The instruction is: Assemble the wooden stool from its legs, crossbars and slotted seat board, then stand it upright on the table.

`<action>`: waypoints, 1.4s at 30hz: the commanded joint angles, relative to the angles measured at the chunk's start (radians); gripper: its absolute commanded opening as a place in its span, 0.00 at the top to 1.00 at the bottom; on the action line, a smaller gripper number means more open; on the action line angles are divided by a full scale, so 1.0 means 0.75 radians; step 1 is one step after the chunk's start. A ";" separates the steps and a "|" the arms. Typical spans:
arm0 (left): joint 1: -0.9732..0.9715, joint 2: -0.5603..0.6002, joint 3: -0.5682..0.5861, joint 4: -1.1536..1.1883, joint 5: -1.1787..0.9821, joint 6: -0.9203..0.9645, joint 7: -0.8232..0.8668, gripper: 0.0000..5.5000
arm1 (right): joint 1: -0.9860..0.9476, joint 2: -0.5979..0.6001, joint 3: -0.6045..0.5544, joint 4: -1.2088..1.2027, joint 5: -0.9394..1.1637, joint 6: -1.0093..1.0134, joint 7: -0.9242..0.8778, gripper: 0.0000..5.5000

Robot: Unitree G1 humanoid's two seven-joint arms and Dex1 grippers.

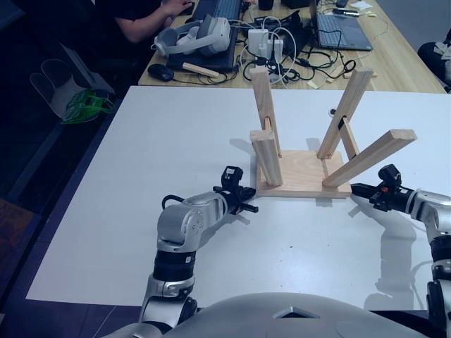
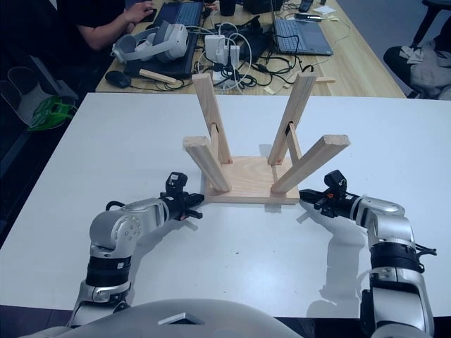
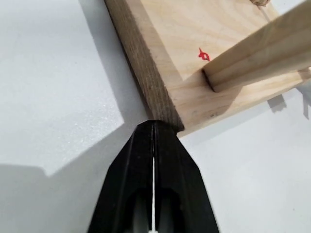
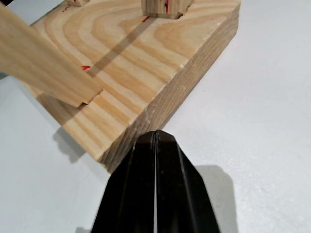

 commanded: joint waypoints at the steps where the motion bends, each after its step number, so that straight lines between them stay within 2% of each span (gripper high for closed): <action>1: -0.012 -0.040 -0.002 -0.102 -0.170 0.059 -0.110 1.00 | 0.079 0.010 0.008 -0.221 0.126 0.119 0.080 1.00; 10: -0.015 -0.045 0.052 -0.170 -0.279 0.068 -0.170 1.00 | 0.175 -0.006 -0.049 -0.593 0.295 0.370 0.043 1.00; 17: -0.002 -0.083 0.150 -0.141 -0.390 0.035 -0.206 1.00 | 0.145 0.003 -0.081 -0.625 0.313 0.411 0.018 1.00; 42: -0.024 -0.119 0.171 -0.184 -0.548 -0.042 -0.198 1.00 | 0.085 0.099 -0.132 -0.760 0.440 0.545 -0.050 1.00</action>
